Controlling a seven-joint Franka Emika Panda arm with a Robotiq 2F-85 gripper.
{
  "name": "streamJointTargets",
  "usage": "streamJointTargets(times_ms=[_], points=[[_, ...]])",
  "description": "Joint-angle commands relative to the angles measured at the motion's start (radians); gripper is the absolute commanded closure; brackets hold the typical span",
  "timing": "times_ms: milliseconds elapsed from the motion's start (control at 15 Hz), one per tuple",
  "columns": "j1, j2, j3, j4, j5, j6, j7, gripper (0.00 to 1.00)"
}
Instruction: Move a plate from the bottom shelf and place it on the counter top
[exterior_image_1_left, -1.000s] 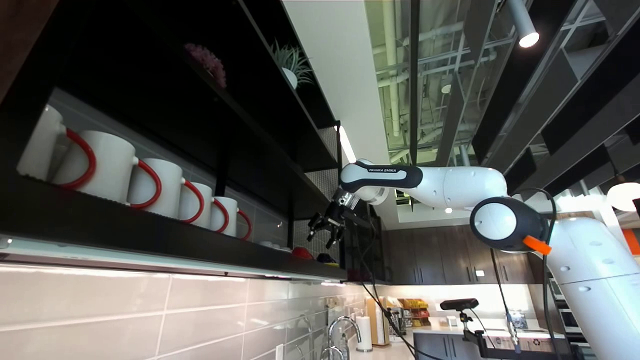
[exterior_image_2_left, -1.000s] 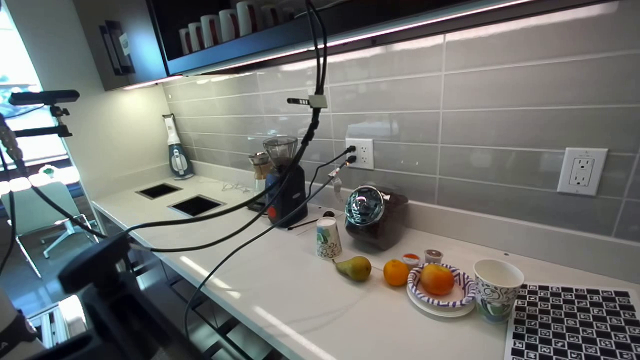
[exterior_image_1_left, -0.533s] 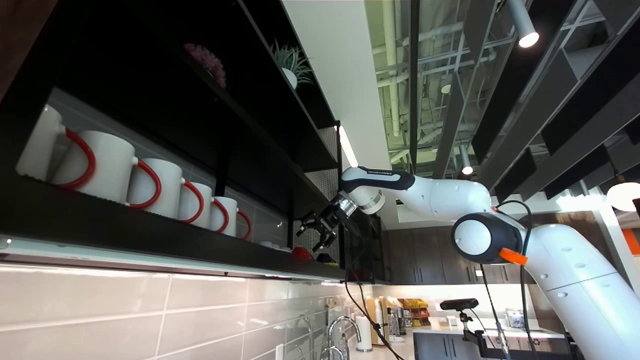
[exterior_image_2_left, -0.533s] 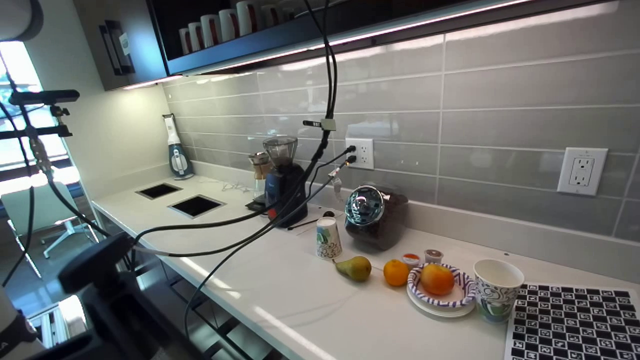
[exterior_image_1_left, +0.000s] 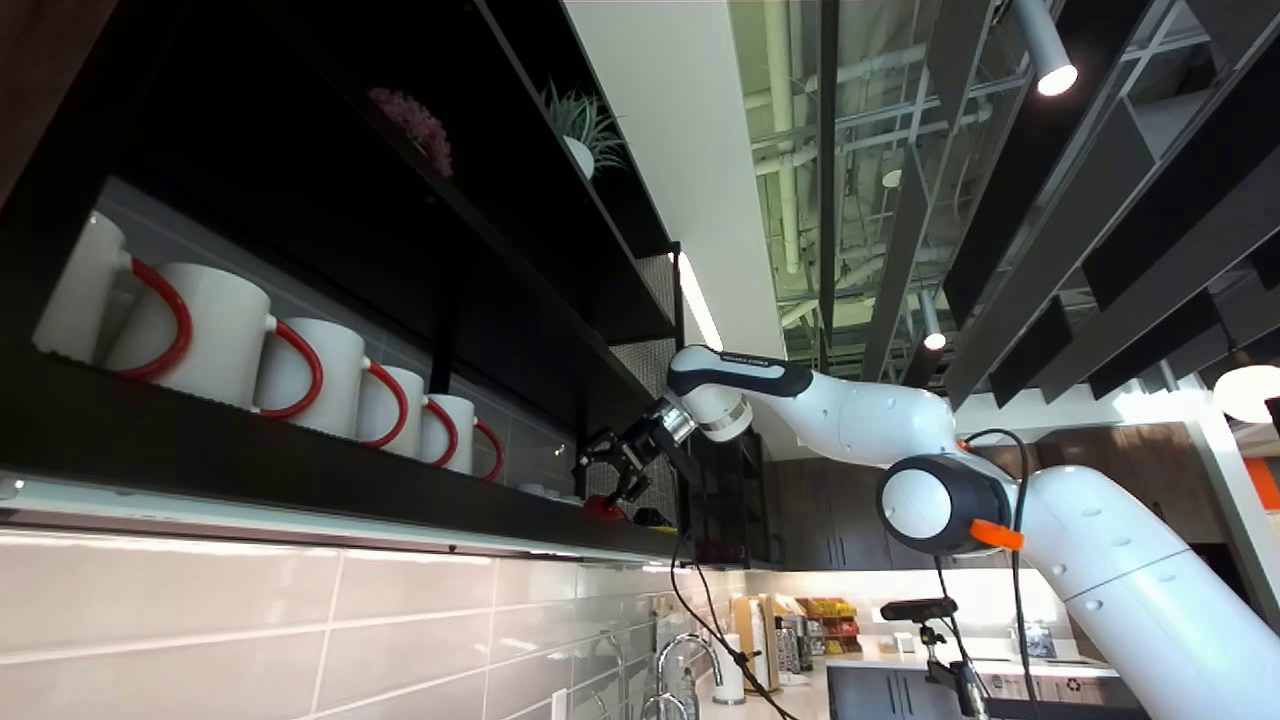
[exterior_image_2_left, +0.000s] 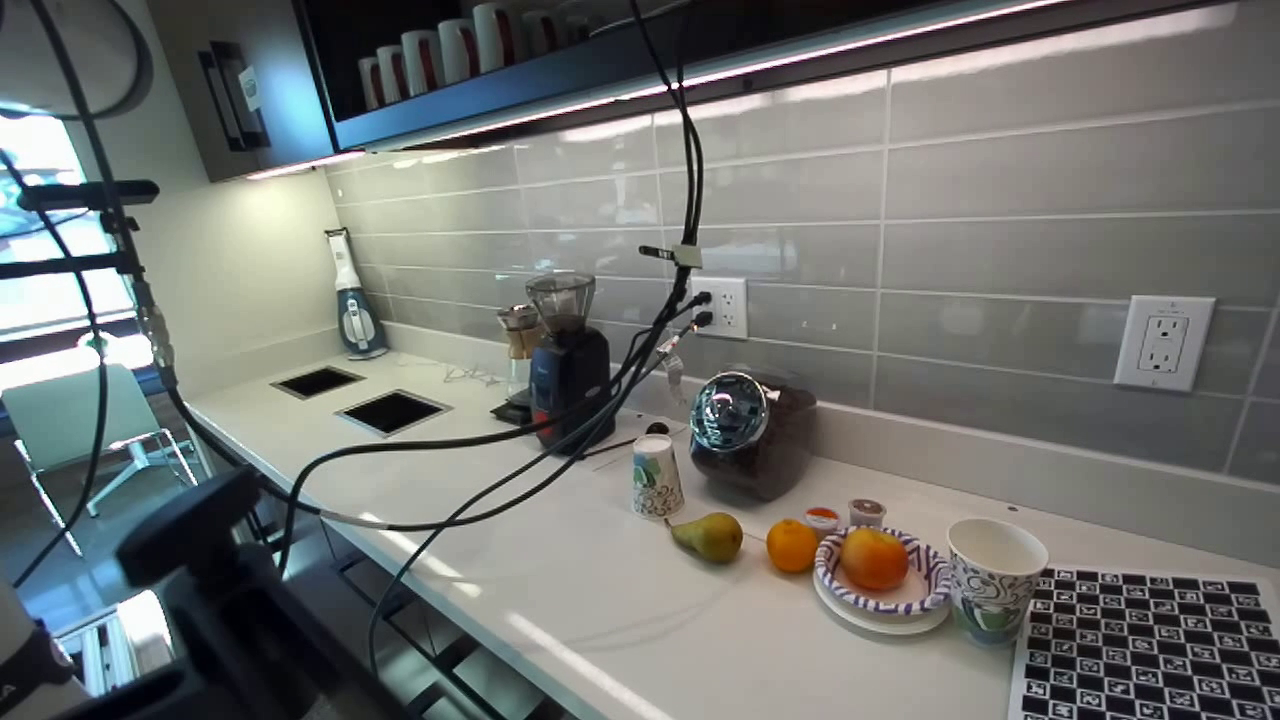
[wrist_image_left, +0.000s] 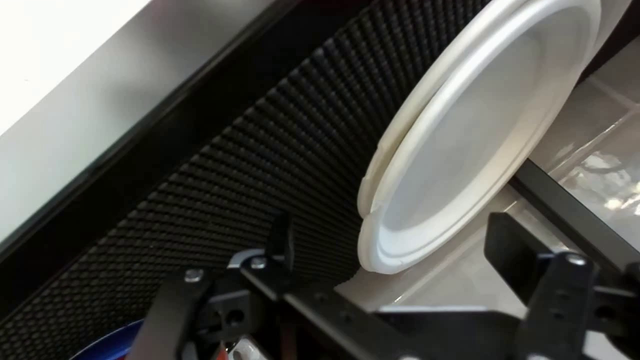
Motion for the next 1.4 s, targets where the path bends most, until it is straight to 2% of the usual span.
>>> streamJointTargets(times_ms=[0,67,133,200,267,467,667,867,933,1067,1133,1333], points=[[-0.031,0.083,0.04,0.134,0.012,-0.037,-0.004,0.12],[-0.034,0.096,0.047,0.151,0.008,-0.04,-0.003,0.11],[-0.036,0.105,0.054,0.166,0.003,-0.046,-0.001,0.18],[-0.039,0.118,0.06,0.181,0.001,-0.046,-0.002,0.2],[-0.041,0.126,0.066,0.195,-0.004,-0.051,-0.002,0.38],[-0.033,0.14,0.055,0.207,0.002,-0.05,-0.008,0.61],[-0.031,0.153,0.053,0.221,-0.003,-0.051,-0.011,0.58],[-0.029,0.163,0.051,0.233,-0.006,-0.051,-0.012,0.36],[-0.029,0.166,0.051,0.236,-0.006,-0.052,-0.012,0.34],[-0.028,0.169,0.051,0.239,-0.007,-0.051,-0.012,0.46],[-0.028,0.17,0.051,0.241,-0.007,-0.051,-0.012,0.61],[-0.028,0.175,0.051,0.248,-0.007,-0.05,-0.011,0.84]])
